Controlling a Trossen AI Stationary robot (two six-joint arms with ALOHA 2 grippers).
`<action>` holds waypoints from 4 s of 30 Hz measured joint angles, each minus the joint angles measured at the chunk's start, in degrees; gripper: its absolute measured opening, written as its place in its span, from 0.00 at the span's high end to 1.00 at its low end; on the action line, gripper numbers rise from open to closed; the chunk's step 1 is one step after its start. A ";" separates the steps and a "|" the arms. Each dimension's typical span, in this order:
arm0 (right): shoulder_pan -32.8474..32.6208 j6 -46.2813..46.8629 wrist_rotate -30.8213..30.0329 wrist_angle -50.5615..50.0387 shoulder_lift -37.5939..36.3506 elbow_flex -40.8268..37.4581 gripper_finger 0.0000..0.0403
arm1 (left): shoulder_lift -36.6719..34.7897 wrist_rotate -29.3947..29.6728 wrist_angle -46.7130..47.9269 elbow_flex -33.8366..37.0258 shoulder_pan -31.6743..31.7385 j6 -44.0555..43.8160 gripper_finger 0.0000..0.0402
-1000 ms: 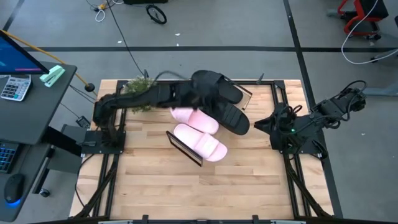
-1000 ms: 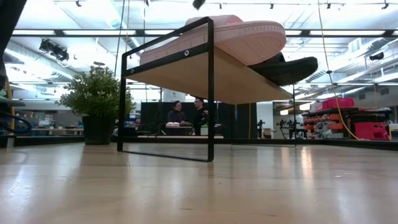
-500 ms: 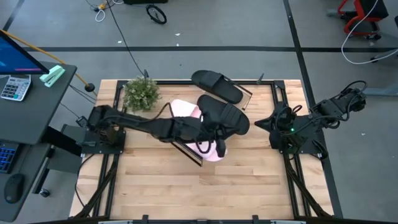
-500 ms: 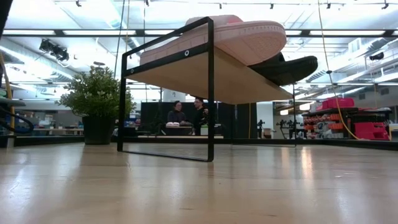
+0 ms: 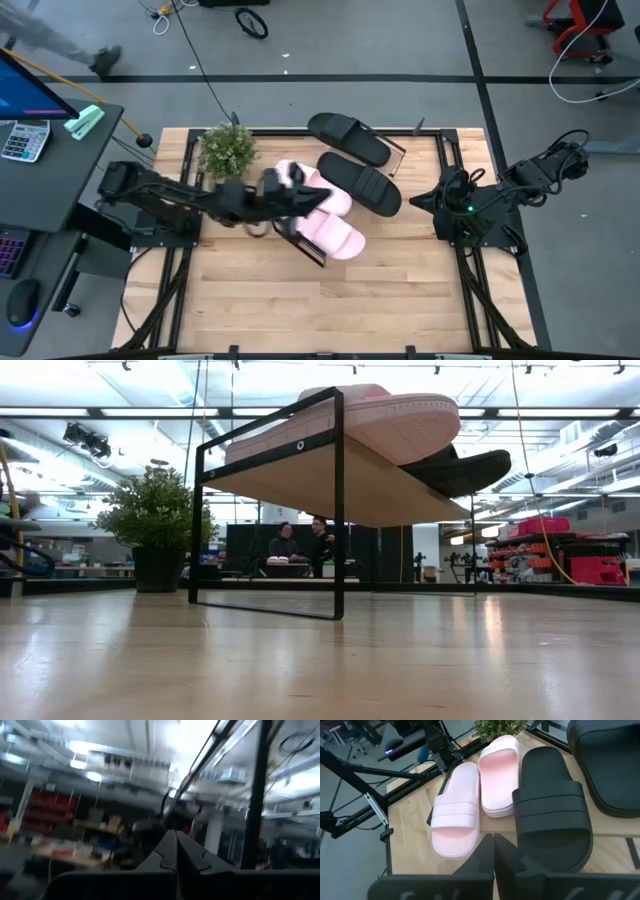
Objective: Pick and place slides into the shelf
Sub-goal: Return to Home Position
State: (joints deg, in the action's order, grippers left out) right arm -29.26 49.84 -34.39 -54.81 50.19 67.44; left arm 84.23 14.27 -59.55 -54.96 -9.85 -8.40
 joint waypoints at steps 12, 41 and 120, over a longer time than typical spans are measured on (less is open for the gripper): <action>0.78 2.89 -0.19 0.22 0.00 0.00 1.00 | -13.55 -1.65 -9.33 22.60 7.78 2.15 0.99; 9.46 6.29 1.92 0.20 0.00 0.00 1.00 | -46.84 -3.21 -12.34 54.47 12.96 -2.31 0.99; 9.75 9.14 2.97 -0.17 0.09 0.00 1.00 | -80.99 -3.67 52.50 54.49 12.81 1.13 1.00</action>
State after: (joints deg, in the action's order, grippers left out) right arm -19.51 58.98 -31.42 -54.98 50.28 67.44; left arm 3.25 10.60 -7.06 -0.47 2.96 -7.27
